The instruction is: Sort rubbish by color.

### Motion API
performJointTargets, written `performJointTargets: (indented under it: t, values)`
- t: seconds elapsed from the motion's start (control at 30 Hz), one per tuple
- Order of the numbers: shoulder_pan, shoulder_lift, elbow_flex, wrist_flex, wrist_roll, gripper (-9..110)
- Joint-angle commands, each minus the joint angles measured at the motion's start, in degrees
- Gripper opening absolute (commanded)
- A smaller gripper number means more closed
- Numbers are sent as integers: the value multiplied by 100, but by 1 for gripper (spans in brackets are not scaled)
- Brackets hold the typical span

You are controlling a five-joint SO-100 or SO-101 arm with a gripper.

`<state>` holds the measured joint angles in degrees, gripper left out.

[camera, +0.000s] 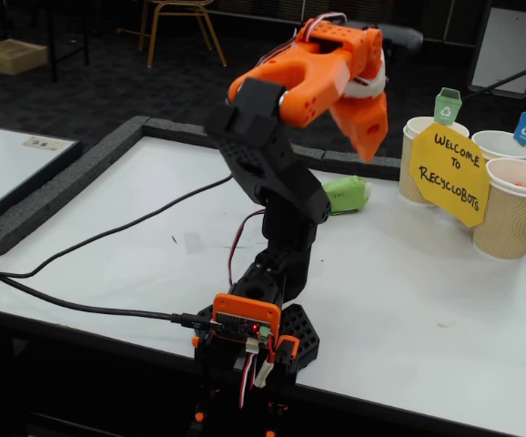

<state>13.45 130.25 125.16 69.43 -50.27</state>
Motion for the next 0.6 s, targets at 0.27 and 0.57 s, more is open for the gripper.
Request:
performJointTargets:
  t: [0.27, 0.57]
  values:
    - [-483, -1336, -1890, 141, -483, 0]
    - [-589, -2813, -2979, 88, -650, 0]
